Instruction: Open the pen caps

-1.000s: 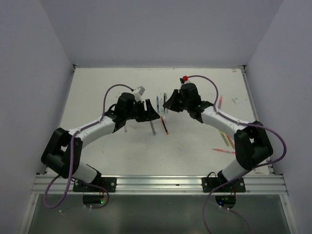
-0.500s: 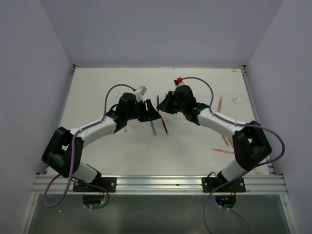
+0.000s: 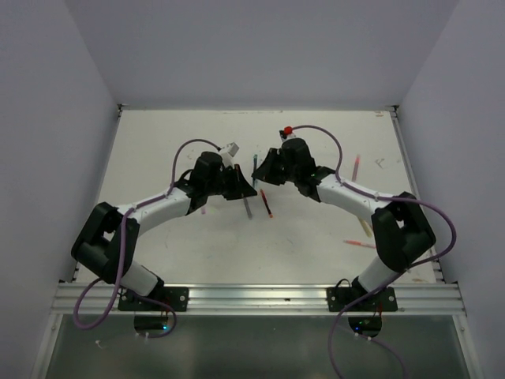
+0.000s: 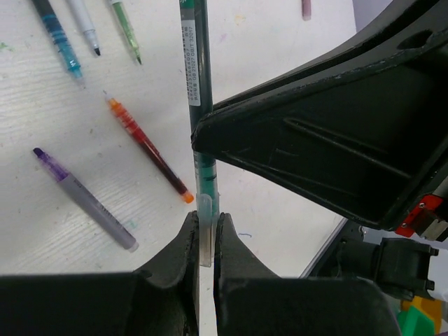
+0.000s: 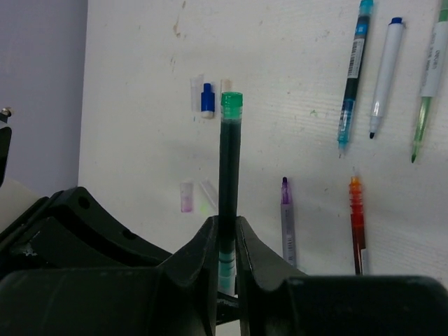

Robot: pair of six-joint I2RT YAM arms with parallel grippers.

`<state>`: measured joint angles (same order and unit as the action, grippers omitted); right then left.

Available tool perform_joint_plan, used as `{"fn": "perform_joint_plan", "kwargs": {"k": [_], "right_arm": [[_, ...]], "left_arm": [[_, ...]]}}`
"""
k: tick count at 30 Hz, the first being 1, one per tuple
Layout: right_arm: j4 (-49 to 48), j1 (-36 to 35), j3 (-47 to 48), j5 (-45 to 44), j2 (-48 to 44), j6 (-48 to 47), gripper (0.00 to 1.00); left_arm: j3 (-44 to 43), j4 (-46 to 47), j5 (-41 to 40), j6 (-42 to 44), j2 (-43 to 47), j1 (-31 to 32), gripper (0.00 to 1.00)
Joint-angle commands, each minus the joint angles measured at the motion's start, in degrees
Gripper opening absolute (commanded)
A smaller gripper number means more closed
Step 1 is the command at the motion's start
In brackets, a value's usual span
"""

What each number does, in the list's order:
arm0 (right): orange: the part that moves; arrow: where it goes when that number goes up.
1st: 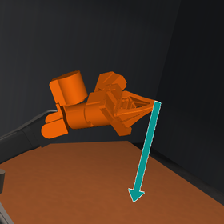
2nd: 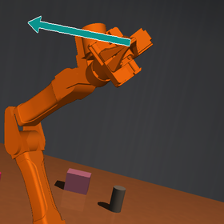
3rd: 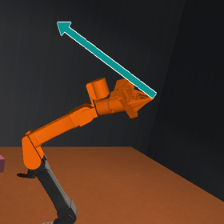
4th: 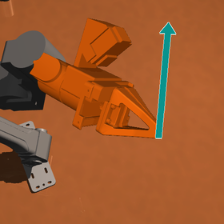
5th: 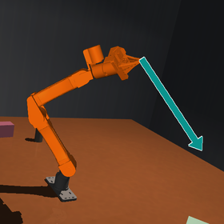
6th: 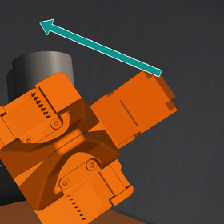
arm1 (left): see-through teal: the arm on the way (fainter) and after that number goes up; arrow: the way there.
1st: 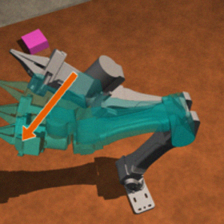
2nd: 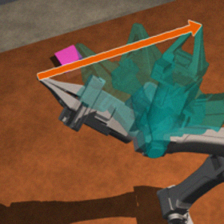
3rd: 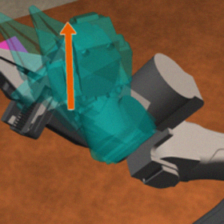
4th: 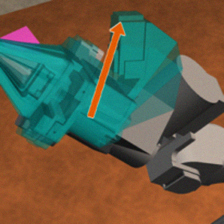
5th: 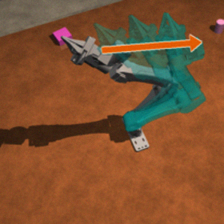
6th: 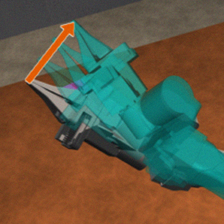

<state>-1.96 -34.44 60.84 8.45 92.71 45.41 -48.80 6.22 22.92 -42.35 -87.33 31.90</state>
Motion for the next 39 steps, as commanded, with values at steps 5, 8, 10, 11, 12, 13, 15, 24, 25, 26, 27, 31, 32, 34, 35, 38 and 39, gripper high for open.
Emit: {"fn": "perform_joint_plan", "kwargs": {"k": [5,8,10,11,12,13,15,24,25,26,27,31,32,34,35,38,39], "right_arm": [[-3.49,-0.28,2.97,5.35,4.84,-0.76,0.18],[-4.19,-0.28,3.49,6.40,5.90,-0.32,0.15],[-5.07,-0.28,3.76,7.19,6.61,0.12,0.13],[-5.42,-0.28,3.93,7.46,6.87,0.12,0.13],[-5.43,-0.28,4.11,7.72,7.57,0.21,0.14],[-5.34,-0.37,4.37,8.25,7.84,0.29,0.17],[-5.51,-0.46,4.47,8.51,8.28,0.21,0.18],[-6.30,-0.72,4.73,9.57,9.33,0.21,0.25],[-6.22,-0.81,4.73,9.48,9.42,0.12,0.25],[-6.22,-0.81,4.73,9.39,9.34,0.03,0.24],[-6.04,-0.81,4.81,8.61,9.25,-0.06,0.20],[-4.64,-0.81,6.22,5.45,9.60,-1.46,0.00],[-4.55,-0.81,7.00,3.96,9.77,-2.07,0.00],[-2.10,-0.98,8.76,-3.90,9.42,-2.34,0.00],[-0.09,-1.16,10.16,-7.97,9.34,-1.82,0.00],[14.65,-3.00,17.44,-22.48,10.47,-3.29,0.00],[16.53,-4.40,19.12,-26.25,10.74,-4.27,0.00]], "left_arm": [[-1.39,-0.51,-0.07,2.88,0.84,0.53,0.00],[-1.39,-0.59,0.02,3.23,0.93,0.53,0.00],[-1.30,-0.77,-0.07,3.41,1.02,0.53,0.00],[-1.30,-0.77,-0.24,3.59,1.11,0.53,0.00],[-1.22,-0.94,-0.42,3.68,1.28,0.53,0.00],[-1.21,-1.12,-0.50,3.85,1.28,0.62,0.00],[-1.04,-1.47,-1.21,4.03,1.72,0.53,0.00],[-1.04,-2.35,-2.79,4.55,2.34,0.62,0.00],[-1.04,-2.35,-2.79,4.64,2.34,0.62,0.00],[-1.04,-2.35,-2.79,4.64,2.34,0.53,0.00],[-1.04,-2.44,-2.79,4.64,2.34,0.53,0.00],[-0.60,-2.00,-2.09,4.55,2.08,0.53,0.00],[-0.34,-1.91,-2.00,4.47,2.08,0.53,0.00],[0.10,-3.30,-3.83,5.17,2.16,0.62,0.00],[-0.24,-4.88,-9.50,5.52,2.34,0.97,0.00],[-1.56,-15.51,-28.53,5.44,3.74,3.25,0.00],[-2.17,-17.36,-32.89,4.48,4.09,4.74,0.00]]}}
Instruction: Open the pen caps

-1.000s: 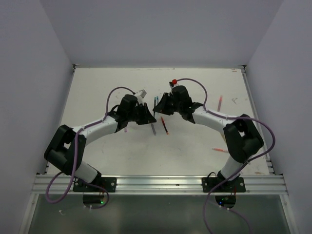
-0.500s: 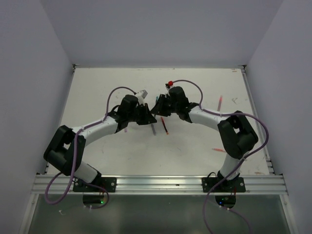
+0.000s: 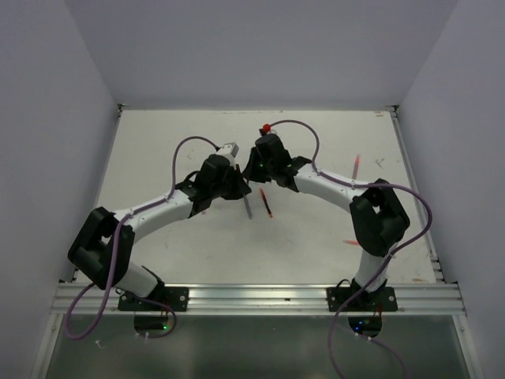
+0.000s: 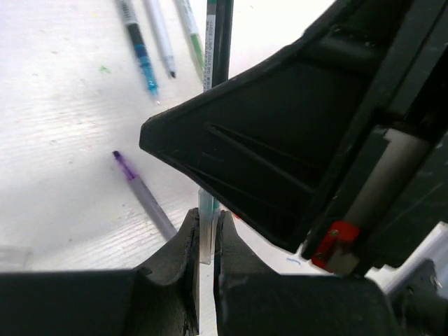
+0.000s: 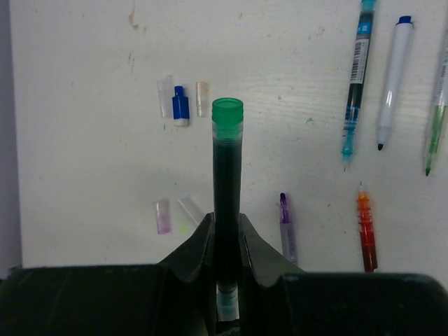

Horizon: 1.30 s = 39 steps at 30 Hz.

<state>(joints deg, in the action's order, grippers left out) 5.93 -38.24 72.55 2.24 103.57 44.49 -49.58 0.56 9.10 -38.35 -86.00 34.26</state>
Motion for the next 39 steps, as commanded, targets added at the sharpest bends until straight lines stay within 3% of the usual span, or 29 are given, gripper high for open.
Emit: {"fn": "perform_joint_plan", "kwargs": {"k": [1,3,5,7,8,10,11,13,17,18,19,22,30,39], "right_arm": [[10.57,-1.13,9.17,-22.61,0.75,-4.49,0.00],[13.49,-2.01,12.60,-27.19,1.28,-7.92,0.00],[12.18,-2.10,13.05,-23.81,1.37,-10.89,0.00],[8.15,-0.79,12.09,-14.34,1.72,-15.20,0.00],[3.60,0.26,11.56,-2.45,1.90,-15.48,0.00],[-1.69,4.04,9.11,10.11,2.42,-12.78,0.00],[-4.59,5.09,8.40,12.94,2.43,-11.89,0.00],[-4.62,7.29,7.95,14.11,2.25,-11.27,0.00],[9.22,10.11,14.09,8.32,4.79,-14.51,0.00],[12.32,10.37,15.76,6.04,6.19,-15.91,0.00],[15.48,10.46,19.34,0.28,7.16,-18.80,0.00],[24.02,10.90,25.15,-4.77,11.73,-22.59,0.00],[24.74,14.50,25.88,-3.21,16.75,-24.19,0.00],[24.38,16.79,27.81,-2.50,20.79,-25.07,0.00]], "left_arm": [[-1.74,-15.29,-22.95,-0.14,3.37,3.00,0.00],[-1.92,-16.81,-29.22,-0.50,3.99,3.44,0.00],[-1.31,-14.64,-28.11,1.07,5.66,3.36,0.00],[2.27,-3.71,-19.18,6.17,8.46,2.75,0.00],[4.12,0.98,-7.46,6.70,9.69,0.74,0.00],[9.03,11.85,3.67,5.57,13.64,-1.55,0.00],[9.41,12.88,3.73,5.13,14.62,-2.35,0.00],[5.84,6.18,-1.08,5.39,15.24,-3.15,0.00],[-1.19,-10.37,-23.27,3.91,12.61,-4.72,0.00],[-2.26,-15.27,-25.78,1.63,11.04,-5.51,0.00],[-3.32,-17.32,-29.63,0.39,9.98,-6.56,0.00],[-5.61,-18.66,-33.69,-0.59,5.68,-10.00,0.00],[-8.77,-17.35,-37.93,-1.47,-4.60,-15.89,0.00],[-9.83,-11.02,-31.43,1.96,-8.49,-18.35,0.00]]}}
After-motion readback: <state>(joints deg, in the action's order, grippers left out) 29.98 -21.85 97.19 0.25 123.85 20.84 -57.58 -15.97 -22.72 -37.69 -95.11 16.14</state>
